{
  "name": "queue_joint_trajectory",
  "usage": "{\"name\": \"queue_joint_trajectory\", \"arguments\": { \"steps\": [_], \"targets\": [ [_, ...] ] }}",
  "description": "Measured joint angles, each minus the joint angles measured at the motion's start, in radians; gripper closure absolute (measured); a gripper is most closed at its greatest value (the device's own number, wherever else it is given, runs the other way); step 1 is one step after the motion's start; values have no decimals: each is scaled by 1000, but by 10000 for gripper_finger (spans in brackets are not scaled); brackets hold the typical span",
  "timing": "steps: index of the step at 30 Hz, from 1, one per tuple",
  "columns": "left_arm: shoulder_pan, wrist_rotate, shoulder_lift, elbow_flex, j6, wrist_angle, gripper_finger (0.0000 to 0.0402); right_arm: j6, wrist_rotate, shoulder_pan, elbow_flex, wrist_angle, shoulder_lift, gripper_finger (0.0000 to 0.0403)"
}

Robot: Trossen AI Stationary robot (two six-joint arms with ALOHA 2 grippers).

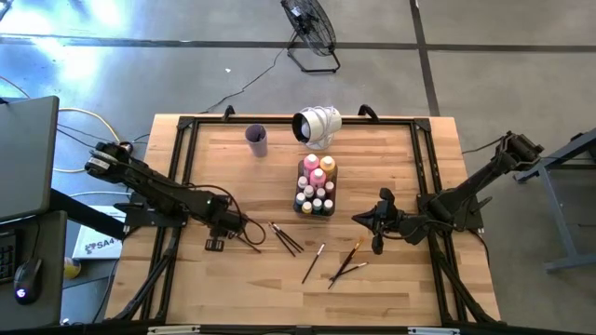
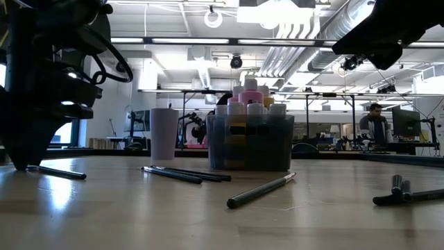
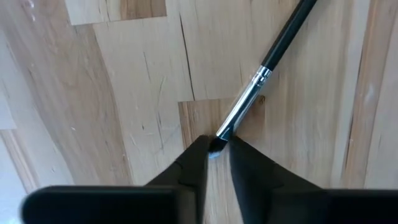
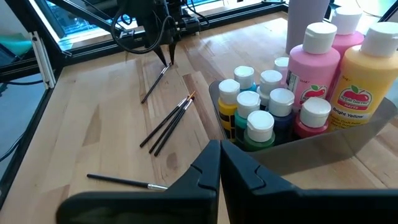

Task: Pick & Place Paint Supplies
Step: Put the silver paint brush into the violet cup

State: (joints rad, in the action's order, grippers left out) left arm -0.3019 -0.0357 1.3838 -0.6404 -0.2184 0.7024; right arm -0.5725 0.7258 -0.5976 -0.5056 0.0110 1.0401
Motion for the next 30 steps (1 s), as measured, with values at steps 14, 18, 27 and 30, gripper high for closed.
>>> {"name": "queue_joint_trajectory", "arguments": {
  "steps": [14, 18, 27, 30],
  "targets": [
    [1, 35, 1, -5, -27, 1, 400, 0, -2, 0, 0, 0, 0, 401],
    [0, 52, 7, -53, -22, -17, 401, 0, -3, 0, 0, 0, 0, 401],
    [1, 36, 4, -255, 40, 115, 401, 1, -3, 0, 0, 9, 0, 401],
    [1, 11, 4, -342, 37, 184, 401, 43, -29, 0, 0, 45, 0, 401]
  ]
}}
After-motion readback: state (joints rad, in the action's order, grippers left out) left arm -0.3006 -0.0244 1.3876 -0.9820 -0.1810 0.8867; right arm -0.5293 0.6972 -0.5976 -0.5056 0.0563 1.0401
